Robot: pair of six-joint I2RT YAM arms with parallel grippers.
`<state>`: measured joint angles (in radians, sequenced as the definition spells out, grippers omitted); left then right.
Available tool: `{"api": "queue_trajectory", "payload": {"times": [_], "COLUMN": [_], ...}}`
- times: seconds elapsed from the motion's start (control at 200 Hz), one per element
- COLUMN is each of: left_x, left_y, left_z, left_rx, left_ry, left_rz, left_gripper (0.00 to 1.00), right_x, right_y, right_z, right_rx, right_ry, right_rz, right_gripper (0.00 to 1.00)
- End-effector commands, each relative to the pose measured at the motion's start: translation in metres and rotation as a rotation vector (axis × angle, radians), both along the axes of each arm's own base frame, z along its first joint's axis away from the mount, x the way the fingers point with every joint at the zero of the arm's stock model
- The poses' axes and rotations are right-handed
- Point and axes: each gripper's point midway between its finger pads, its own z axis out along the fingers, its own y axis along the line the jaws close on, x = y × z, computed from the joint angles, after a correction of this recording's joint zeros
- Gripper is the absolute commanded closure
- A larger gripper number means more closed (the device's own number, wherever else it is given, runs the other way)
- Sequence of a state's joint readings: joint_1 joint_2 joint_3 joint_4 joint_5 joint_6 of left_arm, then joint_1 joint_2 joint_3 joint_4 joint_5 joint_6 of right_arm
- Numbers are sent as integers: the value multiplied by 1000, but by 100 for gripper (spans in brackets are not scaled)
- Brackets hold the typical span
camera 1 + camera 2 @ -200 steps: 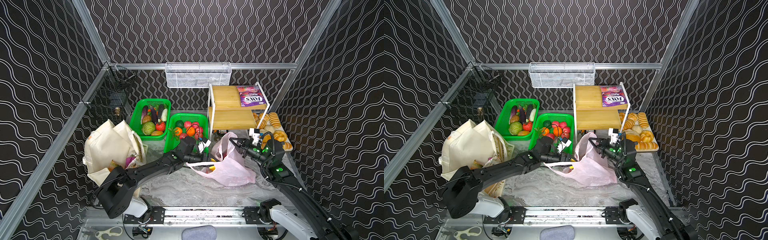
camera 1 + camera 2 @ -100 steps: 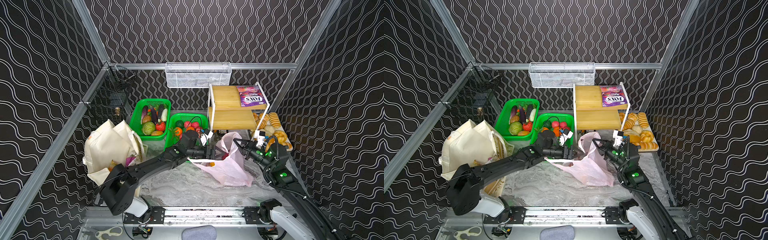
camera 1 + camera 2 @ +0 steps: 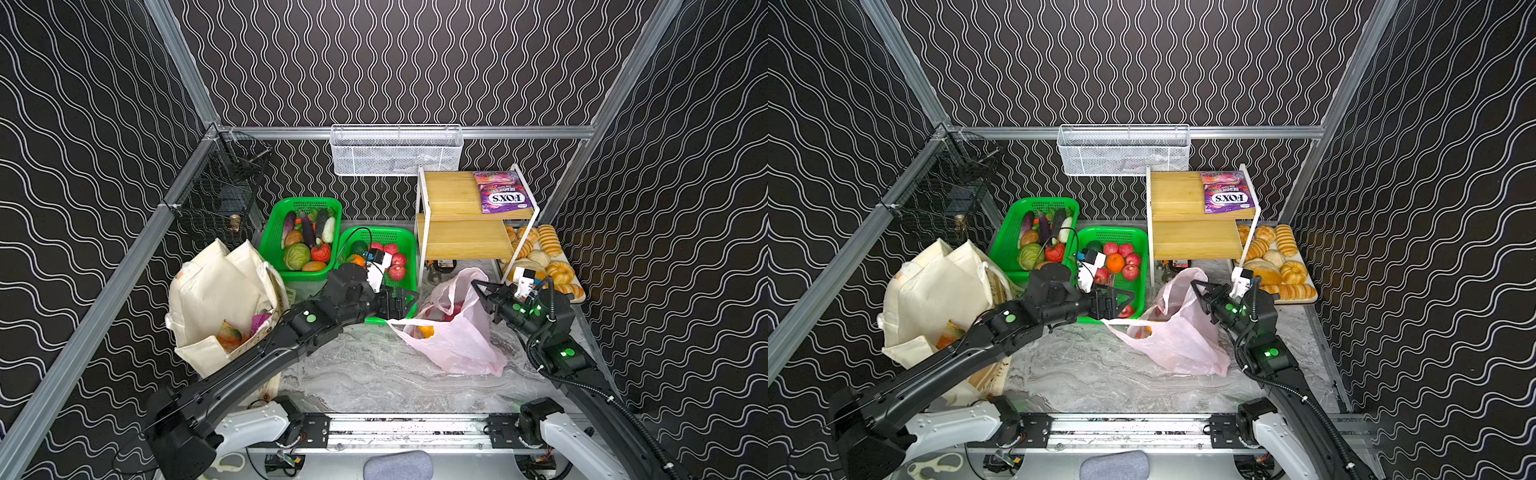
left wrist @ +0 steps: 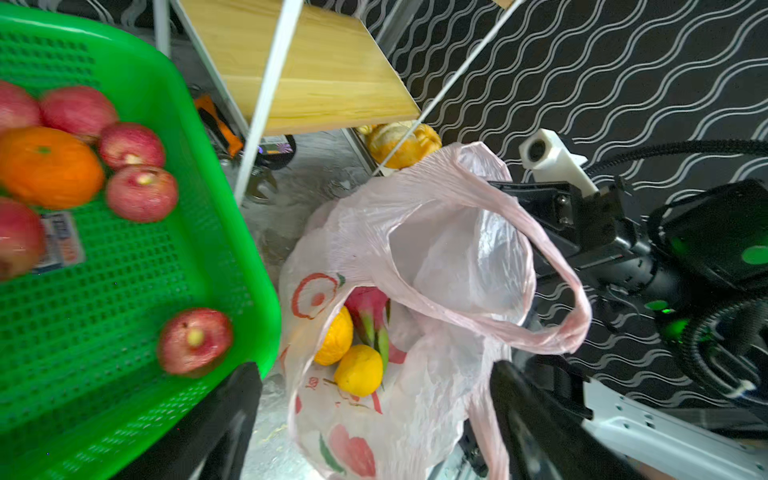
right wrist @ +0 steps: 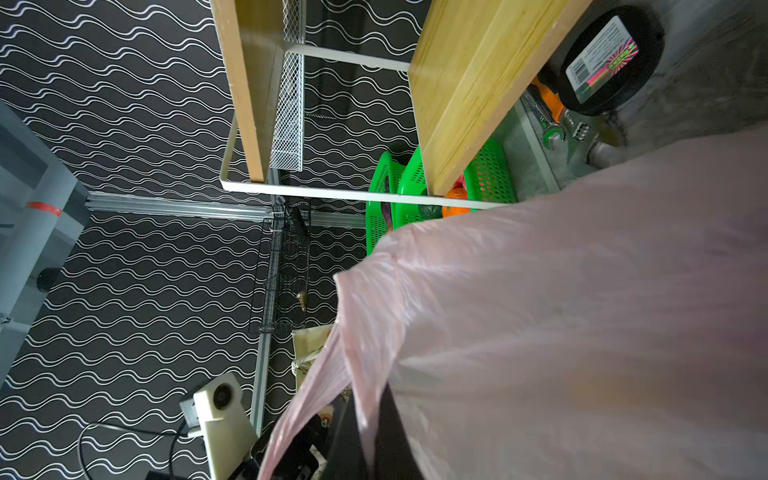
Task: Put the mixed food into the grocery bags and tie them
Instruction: 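Move the left gripper back to the basket and grasp a red apple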
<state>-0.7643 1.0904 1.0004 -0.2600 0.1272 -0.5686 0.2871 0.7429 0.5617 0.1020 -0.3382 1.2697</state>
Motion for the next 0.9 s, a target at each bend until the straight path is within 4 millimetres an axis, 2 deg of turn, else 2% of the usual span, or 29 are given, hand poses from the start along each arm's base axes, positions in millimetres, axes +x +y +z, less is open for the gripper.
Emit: {"api": "queue_trajectory", "payload": {"times": [0.0,0.105,0.23,0.305,0.4,0.671,0.776,0.896], "left_x": [16,29,43,49,54,75,75,75], "left_y": [46,72,81,71,58,39,27,14], "left_z": [-19,-37,-57,-70,-90,-159,-185,-205], "left_rx": [177,252,277,287,343,482,506,510], "left_ry": [-12,59,166,214,314,527,591,632], "left_rz": [190,260,243,174,91,21,-22,-66], "left_gripper": [10,16,20,26,29,21,21,19], "right_x": [-2,-4,-4,-3,-1,1,-1,-2], "right_y": [-6,-9,-7,-6,-5,-1,-3,-5], "right_z": [2,-2,-3,-5,-7,-5,-7,-9], "right_rx": [-33,-48,-39,-45,-59,-67,-69,-77], "right_ry": [-12,-10,-13,-9,-9,-10,-7,-3], "right_rz": [-27,-38,-27,-24,-16,3,-5,-15], "right_gripper": [93,93,93,93,93,94,93,93]}}
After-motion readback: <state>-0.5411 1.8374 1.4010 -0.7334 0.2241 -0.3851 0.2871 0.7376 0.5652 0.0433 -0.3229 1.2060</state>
